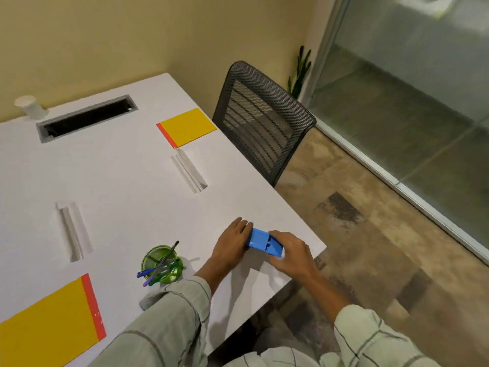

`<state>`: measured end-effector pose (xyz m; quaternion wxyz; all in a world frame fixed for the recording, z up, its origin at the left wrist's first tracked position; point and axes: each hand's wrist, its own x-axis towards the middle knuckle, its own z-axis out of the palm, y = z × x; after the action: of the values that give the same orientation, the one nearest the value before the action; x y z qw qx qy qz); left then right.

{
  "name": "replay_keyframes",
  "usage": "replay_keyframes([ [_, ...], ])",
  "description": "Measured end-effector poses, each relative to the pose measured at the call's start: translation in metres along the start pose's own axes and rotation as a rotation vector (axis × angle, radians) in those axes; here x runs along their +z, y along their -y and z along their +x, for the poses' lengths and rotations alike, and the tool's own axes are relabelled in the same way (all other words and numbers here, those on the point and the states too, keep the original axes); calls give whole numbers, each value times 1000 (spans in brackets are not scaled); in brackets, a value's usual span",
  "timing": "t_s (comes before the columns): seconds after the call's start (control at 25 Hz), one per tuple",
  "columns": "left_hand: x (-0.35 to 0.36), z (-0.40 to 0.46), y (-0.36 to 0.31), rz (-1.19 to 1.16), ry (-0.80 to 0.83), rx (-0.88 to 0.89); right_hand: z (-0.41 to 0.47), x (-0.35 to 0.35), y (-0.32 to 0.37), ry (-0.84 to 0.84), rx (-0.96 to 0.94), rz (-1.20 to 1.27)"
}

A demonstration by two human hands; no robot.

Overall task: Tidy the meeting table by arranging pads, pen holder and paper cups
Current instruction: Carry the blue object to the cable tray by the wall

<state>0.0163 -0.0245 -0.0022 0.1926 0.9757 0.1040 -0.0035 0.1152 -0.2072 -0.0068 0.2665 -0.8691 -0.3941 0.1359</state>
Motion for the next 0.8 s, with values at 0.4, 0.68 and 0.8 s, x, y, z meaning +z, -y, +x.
replay_keyframes([
  [0.4, 24, 31, -86, 31, 89, 166, -67, -46, -64, -64, 19, -181],
  [0.68, 52, 112, -182, 216, 159, 249, -76, -114, -168, -10, 73, -136],
  [0.8, 65, 147, -230, 257, 185, 262, -78, -153, -214, 18, 99, -138],
])
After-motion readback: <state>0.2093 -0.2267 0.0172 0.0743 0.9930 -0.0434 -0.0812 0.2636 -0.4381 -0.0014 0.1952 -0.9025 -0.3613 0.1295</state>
